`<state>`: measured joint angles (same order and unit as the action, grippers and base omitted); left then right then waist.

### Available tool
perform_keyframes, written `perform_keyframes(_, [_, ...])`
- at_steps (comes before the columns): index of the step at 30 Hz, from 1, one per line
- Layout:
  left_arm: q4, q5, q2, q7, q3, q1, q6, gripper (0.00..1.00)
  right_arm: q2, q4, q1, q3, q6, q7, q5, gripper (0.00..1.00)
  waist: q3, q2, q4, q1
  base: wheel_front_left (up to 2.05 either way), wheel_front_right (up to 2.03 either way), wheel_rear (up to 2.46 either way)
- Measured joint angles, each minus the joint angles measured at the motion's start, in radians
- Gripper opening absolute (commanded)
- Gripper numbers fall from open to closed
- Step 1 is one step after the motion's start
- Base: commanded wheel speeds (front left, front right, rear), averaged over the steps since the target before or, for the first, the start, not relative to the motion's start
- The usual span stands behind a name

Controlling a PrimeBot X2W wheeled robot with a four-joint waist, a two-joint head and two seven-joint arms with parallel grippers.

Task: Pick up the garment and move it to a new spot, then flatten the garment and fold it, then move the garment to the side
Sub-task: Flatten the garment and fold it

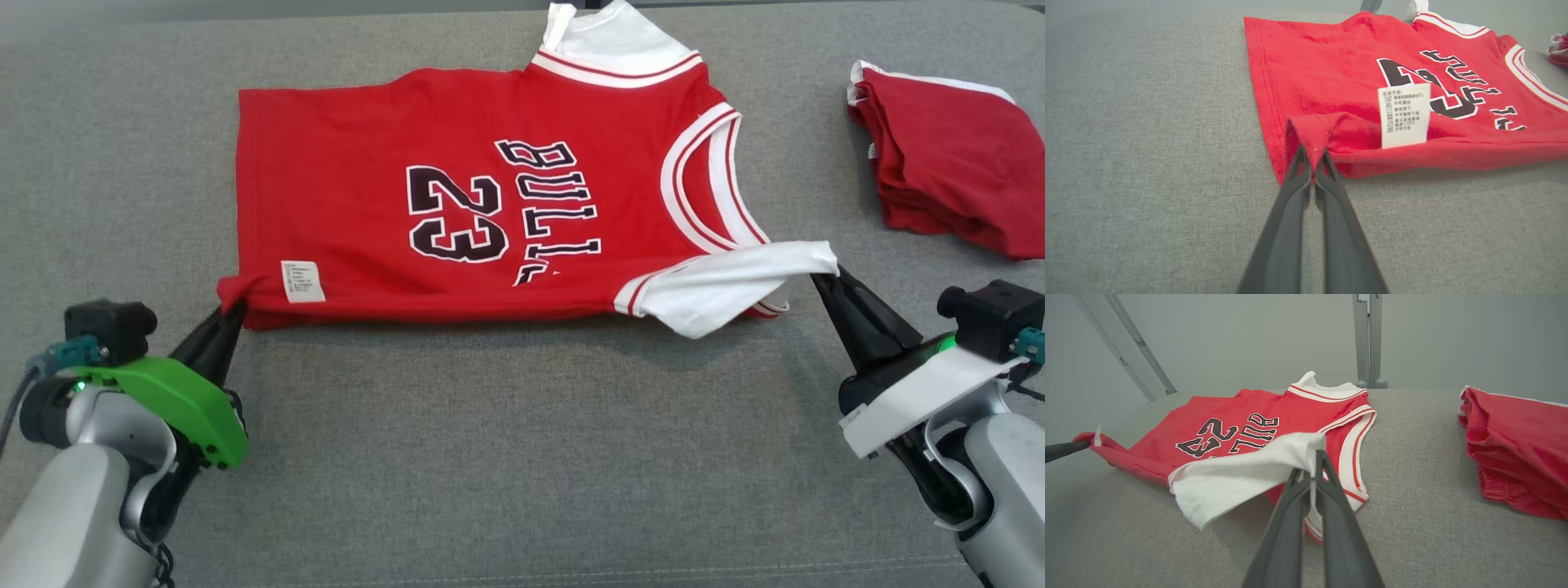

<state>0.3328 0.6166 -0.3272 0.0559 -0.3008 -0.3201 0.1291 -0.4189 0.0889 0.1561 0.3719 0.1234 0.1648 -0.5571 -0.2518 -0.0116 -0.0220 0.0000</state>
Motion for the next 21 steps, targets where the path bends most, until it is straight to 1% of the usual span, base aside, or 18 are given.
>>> perform_keyframes(4, [-0.054,0.034,-0.041,0.062,0.005,-0.045,0.000,0.00,-0.041,-0.012,0.033,0.020,0.000,-0.027,-0.009,0.00,-0.035,0.0000,-0.004,0.0000,0.00,0.00,0.00])
perform_keyframes(8, [-0.092,0.096,-0.052,0.112,0.005,-0.054,0.000,0.00,-0.060,-0.013,0.046,0.046,0.000,-0.039,-0.030,0.00,-0.053,0.0000,-0.016,0.0000,0.00,0.00,0.00])
perform_keyframes(12, [-0.128,0.155,-0.070,0.156,0.006,-0.053,0.000,0.00,-0.070,-0.018,0.050,0.066,0.000,-0.051,-0.062,0.00,-0.045,0.0000,-0.020,0.0000,0.00,0.00,0.00])
perform_keyframes(16, [-0.156,0.175,-0.101,0.202,0.007,-0.049,0.000,0.00,-0.096,-0.032,0.065,0.094,0.000,-0.072,-0.081,0.00,-0.032,0.0000,-0.019,0.0000,0.00,0.00,0.00])
perform_keyframes(21, [-0.187,0.198,-0.126,0.250,0.005,-0.018,0.000,0.00,-0.129,-0.041,0.064,0.106,0.000,-0.088,-0.113,0.00,-0.007,0.0000,-0.014,0.0000,0.00,0.00,0.00])
